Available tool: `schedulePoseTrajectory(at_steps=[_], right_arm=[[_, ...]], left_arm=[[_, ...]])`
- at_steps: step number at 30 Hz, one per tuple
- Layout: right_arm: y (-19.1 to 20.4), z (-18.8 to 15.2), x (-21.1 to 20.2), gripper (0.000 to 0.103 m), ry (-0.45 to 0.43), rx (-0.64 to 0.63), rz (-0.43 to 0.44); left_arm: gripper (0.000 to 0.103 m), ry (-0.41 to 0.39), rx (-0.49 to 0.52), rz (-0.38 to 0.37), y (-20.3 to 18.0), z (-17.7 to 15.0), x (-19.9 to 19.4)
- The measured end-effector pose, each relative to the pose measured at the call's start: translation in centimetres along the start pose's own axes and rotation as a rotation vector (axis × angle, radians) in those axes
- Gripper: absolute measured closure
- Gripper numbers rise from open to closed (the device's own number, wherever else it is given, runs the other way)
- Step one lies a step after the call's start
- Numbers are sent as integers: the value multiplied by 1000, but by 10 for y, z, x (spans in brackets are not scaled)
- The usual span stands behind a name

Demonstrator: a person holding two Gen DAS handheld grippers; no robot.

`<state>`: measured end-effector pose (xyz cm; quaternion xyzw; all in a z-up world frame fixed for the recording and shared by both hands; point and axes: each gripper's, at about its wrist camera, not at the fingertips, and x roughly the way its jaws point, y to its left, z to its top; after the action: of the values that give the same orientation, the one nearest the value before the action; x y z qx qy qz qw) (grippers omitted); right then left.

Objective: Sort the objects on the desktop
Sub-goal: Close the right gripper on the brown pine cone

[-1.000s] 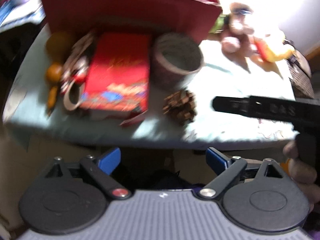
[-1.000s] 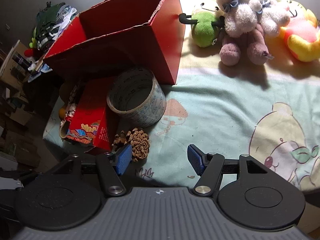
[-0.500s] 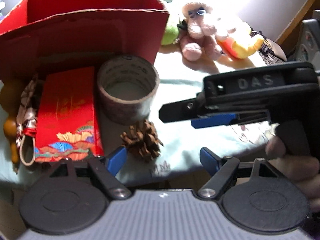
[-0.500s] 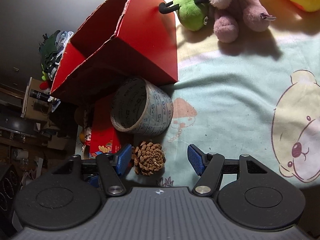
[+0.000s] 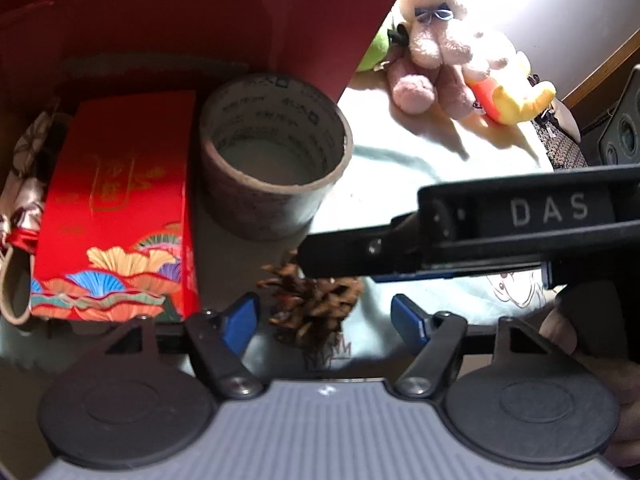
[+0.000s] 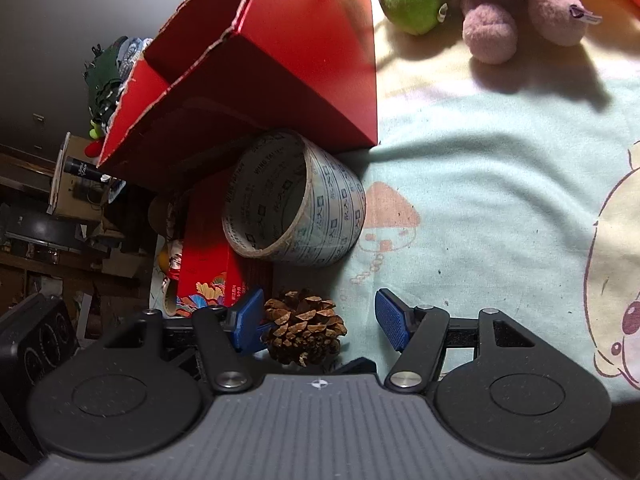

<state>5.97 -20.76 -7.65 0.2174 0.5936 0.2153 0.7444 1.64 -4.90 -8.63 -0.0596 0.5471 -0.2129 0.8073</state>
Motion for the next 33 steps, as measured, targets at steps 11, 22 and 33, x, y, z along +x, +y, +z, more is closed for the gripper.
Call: schedulePoseTrajectory(at_steps=[11, 22, 33], right_arm=[[-8, -2, -2, 45, 74, 39, 64], [-10, -2, -16, 47, 64, 58, 82], [-4, 8, -41, 53, 4, 10, 89]], left_arm=[[53, -19, 24, 36, -2, 3, -3], [53, -1, 72, 30, -16, 11, -5], [55, -1, 165, 60, -51, 31, -20]])
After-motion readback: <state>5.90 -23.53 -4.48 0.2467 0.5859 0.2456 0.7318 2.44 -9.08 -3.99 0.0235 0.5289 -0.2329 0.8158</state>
